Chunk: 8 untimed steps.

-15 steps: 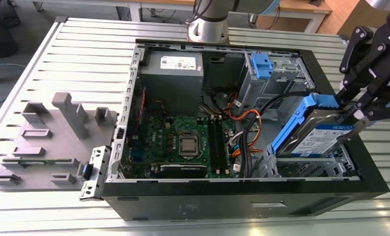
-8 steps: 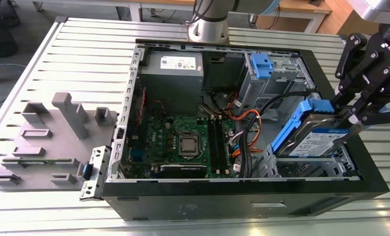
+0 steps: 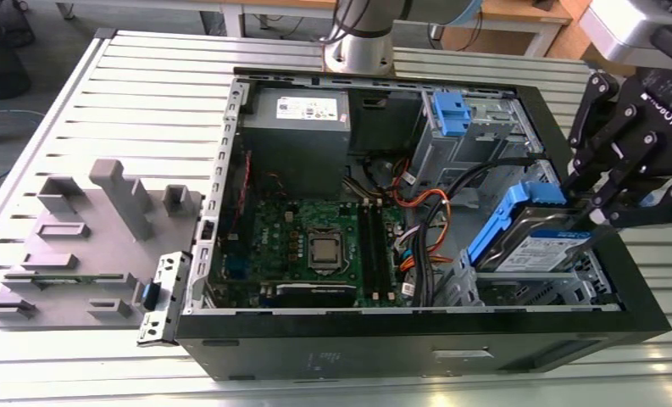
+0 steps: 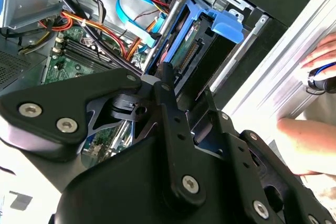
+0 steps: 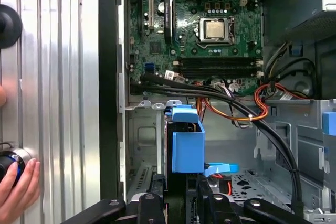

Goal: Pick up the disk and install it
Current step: 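Insert the disk into the insertion slot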

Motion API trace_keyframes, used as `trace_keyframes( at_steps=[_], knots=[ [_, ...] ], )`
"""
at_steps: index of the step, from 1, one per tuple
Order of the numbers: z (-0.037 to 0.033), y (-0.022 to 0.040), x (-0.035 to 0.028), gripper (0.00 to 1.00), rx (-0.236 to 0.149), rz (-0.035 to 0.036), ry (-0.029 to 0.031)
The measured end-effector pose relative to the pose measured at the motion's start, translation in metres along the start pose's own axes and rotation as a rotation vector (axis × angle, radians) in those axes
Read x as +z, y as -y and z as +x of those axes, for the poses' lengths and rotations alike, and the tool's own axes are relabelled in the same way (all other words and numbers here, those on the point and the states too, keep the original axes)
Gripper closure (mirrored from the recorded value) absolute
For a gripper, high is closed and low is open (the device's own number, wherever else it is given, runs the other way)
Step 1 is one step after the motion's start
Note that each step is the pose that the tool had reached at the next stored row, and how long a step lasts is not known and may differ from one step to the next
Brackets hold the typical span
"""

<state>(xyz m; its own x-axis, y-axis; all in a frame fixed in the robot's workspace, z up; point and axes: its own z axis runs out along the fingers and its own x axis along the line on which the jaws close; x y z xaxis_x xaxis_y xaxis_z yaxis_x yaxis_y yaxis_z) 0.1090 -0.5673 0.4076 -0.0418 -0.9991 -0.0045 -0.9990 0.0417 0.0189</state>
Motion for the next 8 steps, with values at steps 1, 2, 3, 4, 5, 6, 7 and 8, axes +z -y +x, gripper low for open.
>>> trace_keyframes(
  at_steps=[1, 2, 3, 4, 5, 6, 7, 8],
  knots=[
    [0.0000, 0.0000, 0.0017, 0.65, 0.000, 0.0000, -0.0007],
    [0.0001, 0.0000, 0.0035, 0.65, 0.000, 0.0000, -0.0012],
    [0.0001, 0.0000, 0.0053, 0.65, 0.000, 0.0000, -0.0016],
    [0.0002, 0.0000, 0.0071, 0.65, 0.000, 0.0001, -0.0019],
    [0.0003, 0.0000, 0.0089, 0.65, 0.000, 0.0001, -0.0021],
    [0.0003, 0.0000, 0.0108, 0.65, 0.000, 0.0001, -0.0025],
    [0.0004, 0.0000, 0.0124, 0.65, 0.000, 0.0001, -0.0028],
    [0.0004, 0.0001, 0.0140, 0.65, 0.000, 0.0001, -0.0030]
  ],
)
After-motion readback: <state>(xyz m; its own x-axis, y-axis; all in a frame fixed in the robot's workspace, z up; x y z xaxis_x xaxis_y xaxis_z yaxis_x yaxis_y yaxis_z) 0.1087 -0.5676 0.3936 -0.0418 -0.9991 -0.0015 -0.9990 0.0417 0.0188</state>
